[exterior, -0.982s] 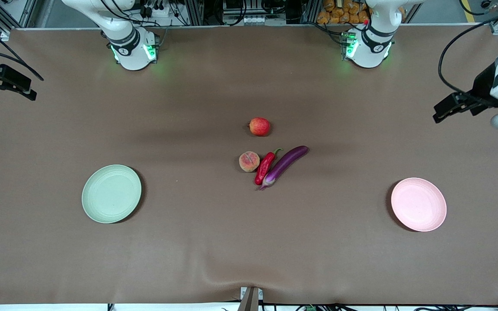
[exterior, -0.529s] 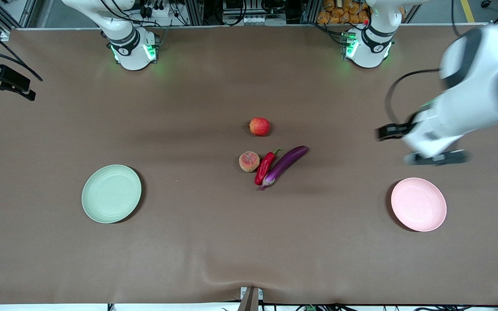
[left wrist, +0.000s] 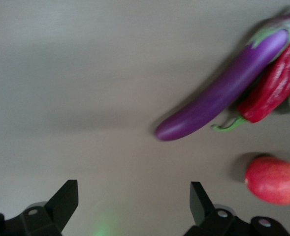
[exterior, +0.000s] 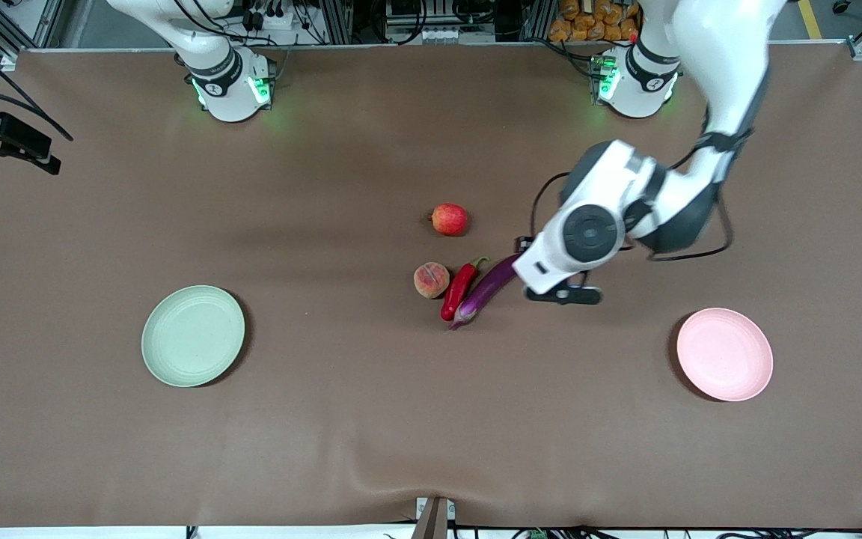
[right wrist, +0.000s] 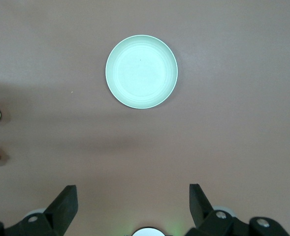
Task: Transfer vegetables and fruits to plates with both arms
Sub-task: 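Reach the left gripper to the purple eggplant and grasp it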
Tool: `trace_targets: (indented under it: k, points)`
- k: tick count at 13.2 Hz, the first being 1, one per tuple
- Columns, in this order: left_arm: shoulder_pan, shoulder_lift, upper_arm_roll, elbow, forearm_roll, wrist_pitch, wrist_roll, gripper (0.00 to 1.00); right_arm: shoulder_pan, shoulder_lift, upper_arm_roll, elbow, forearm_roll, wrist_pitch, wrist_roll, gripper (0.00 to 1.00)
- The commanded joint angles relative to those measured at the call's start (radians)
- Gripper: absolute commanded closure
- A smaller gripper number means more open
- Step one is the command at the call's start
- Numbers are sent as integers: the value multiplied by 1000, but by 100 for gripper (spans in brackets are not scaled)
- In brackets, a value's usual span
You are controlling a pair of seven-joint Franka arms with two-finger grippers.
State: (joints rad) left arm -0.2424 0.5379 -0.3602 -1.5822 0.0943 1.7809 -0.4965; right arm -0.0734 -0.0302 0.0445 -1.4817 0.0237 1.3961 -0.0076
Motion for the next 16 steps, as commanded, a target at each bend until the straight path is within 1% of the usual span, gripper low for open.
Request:
trace_targets:
  k: [1, 2, 4, 6, 8, 11, 13, 14, 15, 16]
  points:
    - [-43, 78, 1, 30, 50, 87, 7, 0, -16, -31, 9, -28, -5, 0, -12, 0]
    - [-69, 106, 1, 33, 79, 122, 10, 0, -17, -31, 9, -28, -7, 0, -12, 0]
    - [-83, 143, 1, 28, 104, 194, 18, 0, -17, -31, 9, -28, -5, -2, -12, 0]
    - [-97, 157, 1, 13, 110, 233, 51, 0, -17, -31, 9, -28, -5, -2, -12, 0]
    - [-97, 165, 0, -21, 143, 259, 78, 0, -17, -31, 9, -28, -5, -3, -12, 0]
    - [-121, 203, 1, -25, 147, 291, 79, 8, -17, -31, 9, -28, -5, -8, -12, 0]
    - [-120, 221, 1, -25, 148, 324, 123, 19, -22, -31, 9, -28, -4, -8, -12, 0]
    - [-117, 227, 1, -25, 148, 331, 156, 29, -25, -31, 9, -28, -2, -8, -11, 0]
    - [-110, 229, 1, -25, 148, 331, 185, 48, -25, -31, 9, -28, -2, -8, -11, 0]
    - [-109, 229, 1, -27, 147, 331, 191, 73, -26, -31, 9, -28, -2, -8, -11, 0]
